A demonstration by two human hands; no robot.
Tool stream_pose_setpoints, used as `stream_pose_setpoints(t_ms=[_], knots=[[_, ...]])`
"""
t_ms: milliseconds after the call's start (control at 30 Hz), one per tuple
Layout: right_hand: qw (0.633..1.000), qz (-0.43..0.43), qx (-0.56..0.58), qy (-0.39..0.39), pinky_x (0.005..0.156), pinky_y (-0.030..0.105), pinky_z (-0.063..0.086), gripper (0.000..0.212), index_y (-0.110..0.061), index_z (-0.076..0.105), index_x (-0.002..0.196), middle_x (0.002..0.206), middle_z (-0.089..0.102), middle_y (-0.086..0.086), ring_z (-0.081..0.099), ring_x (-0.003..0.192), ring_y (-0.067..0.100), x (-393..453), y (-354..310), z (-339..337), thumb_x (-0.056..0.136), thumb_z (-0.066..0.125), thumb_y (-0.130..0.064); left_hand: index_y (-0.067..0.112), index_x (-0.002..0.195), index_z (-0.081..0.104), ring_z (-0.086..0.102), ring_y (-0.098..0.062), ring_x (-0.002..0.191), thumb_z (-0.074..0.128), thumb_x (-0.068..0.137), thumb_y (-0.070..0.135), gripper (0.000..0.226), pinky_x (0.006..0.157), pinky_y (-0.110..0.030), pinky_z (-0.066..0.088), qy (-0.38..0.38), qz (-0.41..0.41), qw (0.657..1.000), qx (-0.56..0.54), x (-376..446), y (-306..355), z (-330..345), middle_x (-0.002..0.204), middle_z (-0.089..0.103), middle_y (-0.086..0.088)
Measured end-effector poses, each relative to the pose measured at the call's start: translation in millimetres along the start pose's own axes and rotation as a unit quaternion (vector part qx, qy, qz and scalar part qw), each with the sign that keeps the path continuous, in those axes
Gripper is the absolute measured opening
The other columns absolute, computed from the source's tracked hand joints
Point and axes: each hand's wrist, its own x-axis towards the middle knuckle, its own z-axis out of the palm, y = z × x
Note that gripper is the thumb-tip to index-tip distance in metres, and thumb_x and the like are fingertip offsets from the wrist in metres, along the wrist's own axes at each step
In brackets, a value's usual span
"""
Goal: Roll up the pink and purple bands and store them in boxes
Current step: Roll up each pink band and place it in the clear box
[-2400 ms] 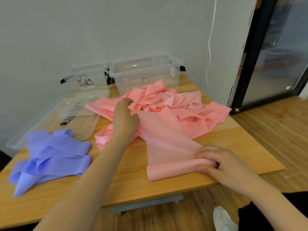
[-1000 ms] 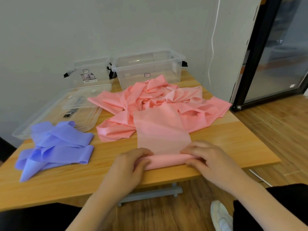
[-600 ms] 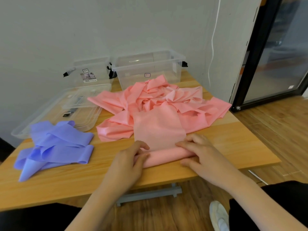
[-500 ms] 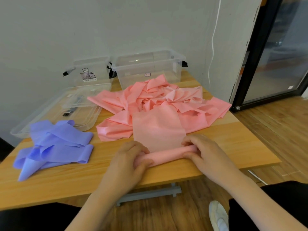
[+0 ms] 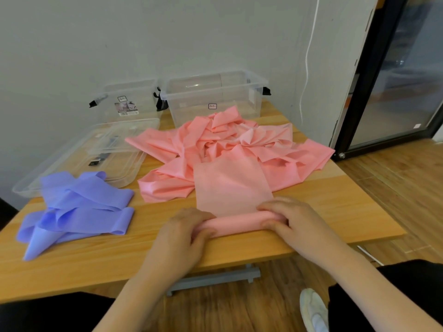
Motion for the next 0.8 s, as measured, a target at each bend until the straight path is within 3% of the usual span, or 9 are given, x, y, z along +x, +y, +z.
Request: stream_pose_setpoints(t_ms=[100,167,300,367,433,533,600,700,800], knots=[[0.999,0.025,0.030,0.035,0.071,0.006,0.035,0.013,-0.033,0.052,0.095,0.097,0.056,-0.016,0.050,0.087,-0.001,1.3,-3.7,2.3,0.087,0.060,-0.026,0.027,0.109,0.059,0.053,-0.004,0.081,0.059,0.088,0.020,0.022,0.071,-0.002,0.036,0.025,-0.045,0.998,-0.025,5.1,1.4,2.5,0.092,0.058,0.012],[0.998,0.018,0.007,0.056,0.071,0.010,0.034,0.010,-0.031,0.053,0.089,0.092,0.056,-0.014,0.050,0.088,0.003,2.6,-1.6,6.6,0.085,0.061,-0.027,0.028,0.107,0.059,0.056,-0.009,0.084,0.057,0.087,0.026,0.020,0.072,-0.006,0.036,0.033,-0.025,0.999,-0.003,5.0,1.3,4.6,0.096,0.059,0.009],[0.996,0.014,-0.021,0.087,0.082,0.003,0.026,0.025,-0.019,0.069,0.102,0.096,0.047,-0.013,0.040,0.096,-0.001,6.7,3.4,7.0,0.080,0.068,-0.029,0.024,0.102,0.068,0.052,-0.011,0.090,0.047,0.078,0.046,0.039,0.077,-0.025,0.042,0.020,0.009,0.998,0.054,3.2,-3.7,4.4,0.098,0.057,0.007],[0.999,-0.005,-0.031,0.043,0.085,-0.001,0.023,0.039,-0.018,0.065,0.114,0.099,0.046,-0.015,0.036,0.097,-0.003,6.7,3.1,5.1,0.077,0.070,-0.029,0.021,0.101,0.069,0.056,-0.014,0.087,0.046,0.079,0.044,0.040,0.076,-0.027,0.043,0.024,0.001,0.998,0.050,5.5,-4.2,3.0,0.095,0.061,0.006],[0.999,-0.012,-0.030,0.027,0.085,-0.001,0.024,0.039,-0.023,0.061,0.118,0.101,0.048,-0.017,0.038,0.096,-0.004,6.3,2.2,4.6,0.080,0.069,-0.026,0.019,0.100,0.068,0.058,-0.014,0.081,0.051,0.082,0.035,0.030,0.072,-0.022,0.040,0.041,-0.008,0.998,0.038,9.1,-2.8,1.9,0.091,0.063,0.005],[0.999,0.010,-0.002,0.051,0.072,0.006,0.035,0.018,-0.029,0.055,0.096,0.092,0.056,-0.014,0.048,0.081,-0.003,7.2,-1.2,3.4,0.083,0.065,-0.022,0.021,0.106,0.059,0.054,-0.010,0.078,0.059,0.087,0.020,0.018,0.066,-0.018,0.036,0.057,-0.054,0.997,0.002,12.5,-0.4,0.9,0.090,0.059,0.008],[0.998,0.023,0.018,0.061,0.067,0.010,0.037,0.012,-0.027,0.054,0.088,0.082,0.056,-0.013,0.049,0.075,-0.004,9.0,-2.9,3.8,0.084,0.064,-0.021,0.021,0.101,0.058,0.055,-0.012,0.079,0.058,0.085,0.030,0.018,0.067,-0.019,0.039,0.046,-0.027,0.998,0.017,12.0,-3.3,0.8,0.090,0.060,0.009],[0.996,0.025,0.012,0.083,0.076,0.003,0.033,0.010,-0.023,0.064,0.094,0.089,0.054,-0.014,0.048,0.086,-0.003,12.2,-1.7,5.3,0.085,0.063,-0.021,0.020,0.097,0.065,0.054,-0.013,0.086,0.051,0.075,0.051,0.041,0.075,-0.026,0.040,0.024,0.004,0.998,0.055,12.7,-11.1,2.3,0.094,0.059,0.008],[0.999,0.011,-0.021,0.047,0.087,-0.002,0.022,0.033,-0.019,0.066,0.110,0.103,0.047,-0.013,0.040,0.101,0.000,13.8,2.6,6.7,0.078,0.070,-0.026,0.017,0.101,0.067,0.055,-0.015,0.088,0.056,0.082,0.039,0.031,0.075,-0.021,0.033,0.037,-0.031,0.998,0.045,16.1,-10.2,1.6,0.095,0.063,0.002]])
